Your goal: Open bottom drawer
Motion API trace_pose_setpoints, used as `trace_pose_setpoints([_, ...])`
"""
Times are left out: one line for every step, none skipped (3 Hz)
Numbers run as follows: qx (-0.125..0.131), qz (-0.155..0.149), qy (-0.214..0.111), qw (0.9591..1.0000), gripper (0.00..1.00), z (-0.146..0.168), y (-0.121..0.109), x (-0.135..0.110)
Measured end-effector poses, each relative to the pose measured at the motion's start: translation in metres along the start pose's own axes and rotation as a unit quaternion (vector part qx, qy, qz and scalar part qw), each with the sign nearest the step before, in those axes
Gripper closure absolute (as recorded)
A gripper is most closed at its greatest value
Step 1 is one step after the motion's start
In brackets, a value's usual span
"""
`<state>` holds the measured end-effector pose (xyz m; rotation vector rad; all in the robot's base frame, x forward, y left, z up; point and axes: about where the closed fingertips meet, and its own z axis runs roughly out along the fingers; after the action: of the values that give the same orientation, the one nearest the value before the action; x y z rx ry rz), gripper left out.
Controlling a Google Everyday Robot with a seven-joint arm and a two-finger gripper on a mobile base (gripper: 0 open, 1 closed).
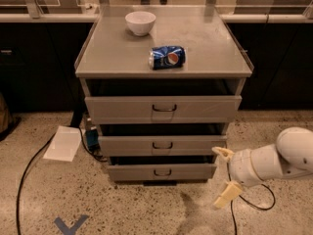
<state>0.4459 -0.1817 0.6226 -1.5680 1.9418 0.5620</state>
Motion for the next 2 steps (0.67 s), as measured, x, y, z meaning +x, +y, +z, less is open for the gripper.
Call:
trace_pose_setpoints([0.001, -0.006, -0.028, 0.9996, 0.0, 0.073, -0.012, 0.021])
trace_pose_setpoints([-0.003, 0.013, -0.03, 0.9995, 0.0, 0.15, -0.019, 0.055])
